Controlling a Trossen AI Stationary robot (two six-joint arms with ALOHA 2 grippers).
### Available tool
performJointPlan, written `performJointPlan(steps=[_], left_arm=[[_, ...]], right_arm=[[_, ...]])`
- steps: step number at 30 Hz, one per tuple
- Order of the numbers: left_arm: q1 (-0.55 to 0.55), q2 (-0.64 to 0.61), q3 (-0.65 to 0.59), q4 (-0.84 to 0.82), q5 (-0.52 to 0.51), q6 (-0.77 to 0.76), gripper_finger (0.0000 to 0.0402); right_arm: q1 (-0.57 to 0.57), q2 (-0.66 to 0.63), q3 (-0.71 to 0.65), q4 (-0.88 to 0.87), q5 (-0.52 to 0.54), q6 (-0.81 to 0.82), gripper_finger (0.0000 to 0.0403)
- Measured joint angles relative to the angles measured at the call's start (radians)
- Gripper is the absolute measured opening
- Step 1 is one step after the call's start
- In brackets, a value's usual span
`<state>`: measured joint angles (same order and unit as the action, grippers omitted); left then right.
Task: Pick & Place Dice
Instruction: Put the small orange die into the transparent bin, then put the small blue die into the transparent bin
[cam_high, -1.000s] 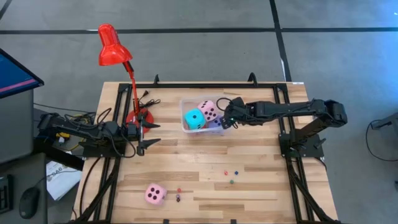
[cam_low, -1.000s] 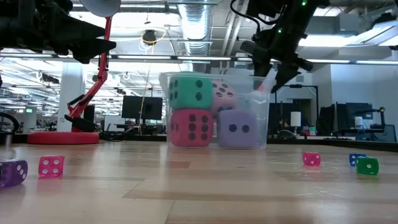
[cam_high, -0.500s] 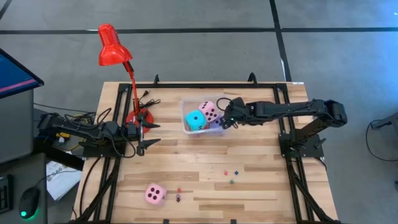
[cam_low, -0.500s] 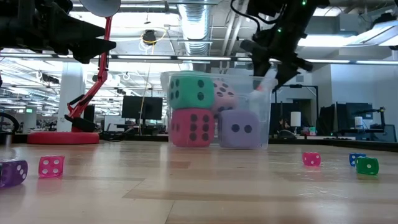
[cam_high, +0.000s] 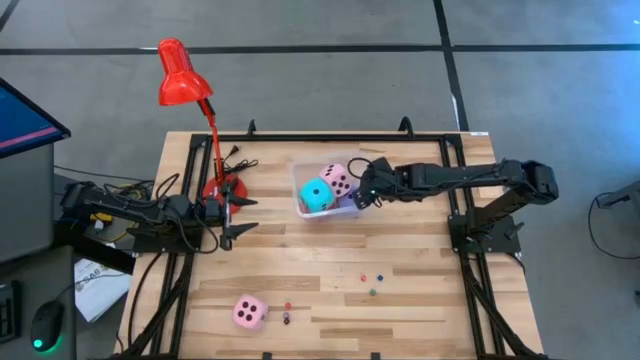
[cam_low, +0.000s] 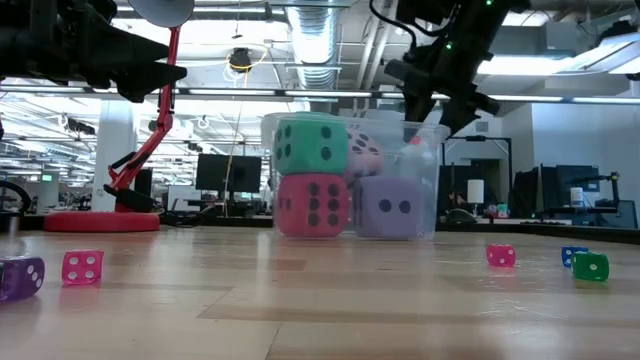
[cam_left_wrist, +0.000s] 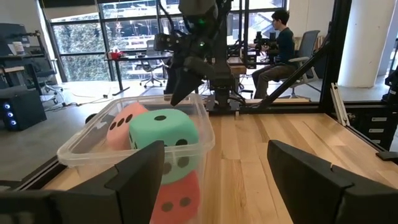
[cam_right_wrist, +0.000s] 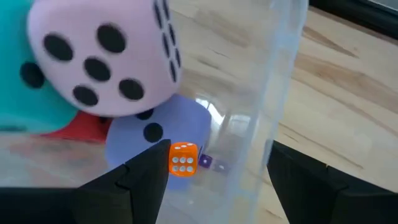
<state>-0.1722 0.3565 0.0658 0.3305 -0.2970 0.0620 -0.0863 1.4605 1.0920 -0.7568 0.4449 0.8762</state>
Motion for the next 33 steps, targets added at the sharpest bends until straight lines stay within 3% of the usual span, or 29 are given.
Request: performJointPlan(steps=[26,33], left_arm=[[0.000,0.000,0.000,0.000,0.004,0.000,0.0274],[0.000,0.000,0.000,0.000,0.005,0.000,0.0274]], right_arm=[[-0.097,-0.011,0.015,0.053,0.004,-0.140,0.0255],[-0.083,-0.087,0.048,-0.007,-0.062,-0.207,0.0255]])
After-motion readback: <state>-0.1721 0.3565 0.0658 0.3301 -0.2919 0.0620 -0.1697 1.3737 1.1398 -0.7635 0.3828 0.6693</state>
